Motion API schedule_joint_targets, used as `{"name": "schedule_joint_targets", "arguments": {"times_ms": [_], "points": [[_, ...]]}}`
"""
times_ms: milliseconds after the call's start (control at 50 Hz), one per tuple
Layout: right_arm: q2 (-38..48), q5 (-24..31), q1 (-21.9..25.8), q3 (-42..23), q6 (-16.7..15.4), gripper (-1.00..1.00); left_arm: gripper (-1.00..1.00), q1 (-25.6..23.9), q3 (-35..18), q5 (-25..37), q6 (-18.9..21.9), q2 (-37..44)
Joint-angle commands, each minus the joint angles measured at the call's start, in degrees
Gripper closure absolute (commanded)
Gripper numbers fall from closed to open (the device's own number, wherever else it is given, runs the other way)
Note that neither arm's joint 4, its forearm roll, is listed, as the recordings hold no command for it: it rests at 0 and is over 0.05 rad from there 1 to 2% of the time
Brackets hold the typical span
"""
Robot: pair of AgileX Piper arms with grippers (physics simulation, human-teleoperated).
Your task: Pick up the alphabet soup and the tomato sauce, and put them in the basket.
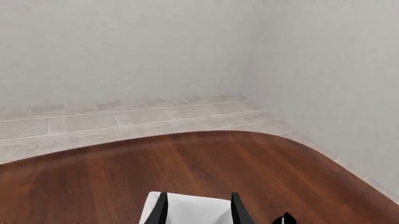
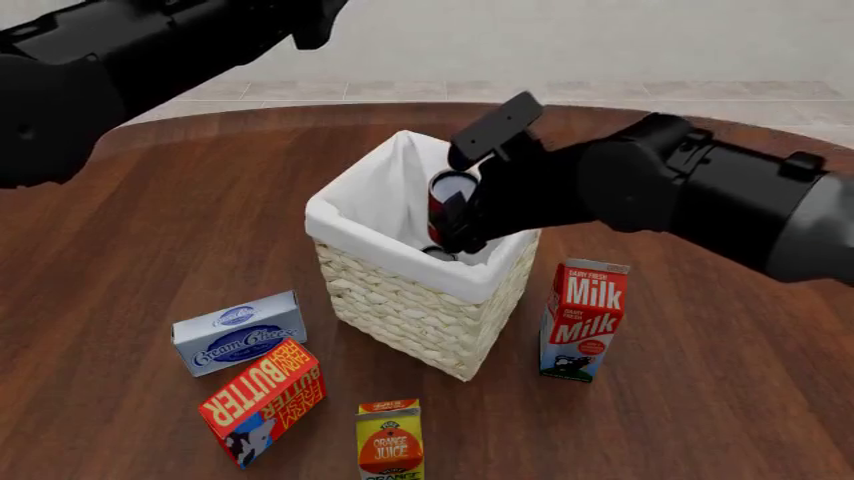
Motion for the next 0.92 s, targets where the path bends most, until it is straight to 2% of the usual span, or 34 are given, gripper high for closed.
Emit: {"name": "schedule_joint_targets", "arguments": {"times_ms": [20, 80, 100, 560, 920], "points": [[0.50, 0.04, 0.13, -0.02, 0.80, 1.00, -1.00, 0.16, 0.37, -0.28, -0.17, -0.14], [0.65, 0.02, -0.22, -0.23, 0.52, 1.00, -1.00, 0.16, 0.37, -0.28, -0.17, -0.14], [0.66, -0.05, -0.26, -0.22, 0.41, -1.00, -1.00, 0.16, 0.37, -0.28, -0.17, -0.14], [0.42, -0.18, -0.64, -0.33, 0.39, -1.00, -1.00, 0.06, 0.56, -0.56, -0.25, 0.14], [-0.75, 2.09, -0.92, -3.88, -0.09, -1.00, -1.00, -0.07, 0.34, -0.56, -0.27, 0.27]]}}
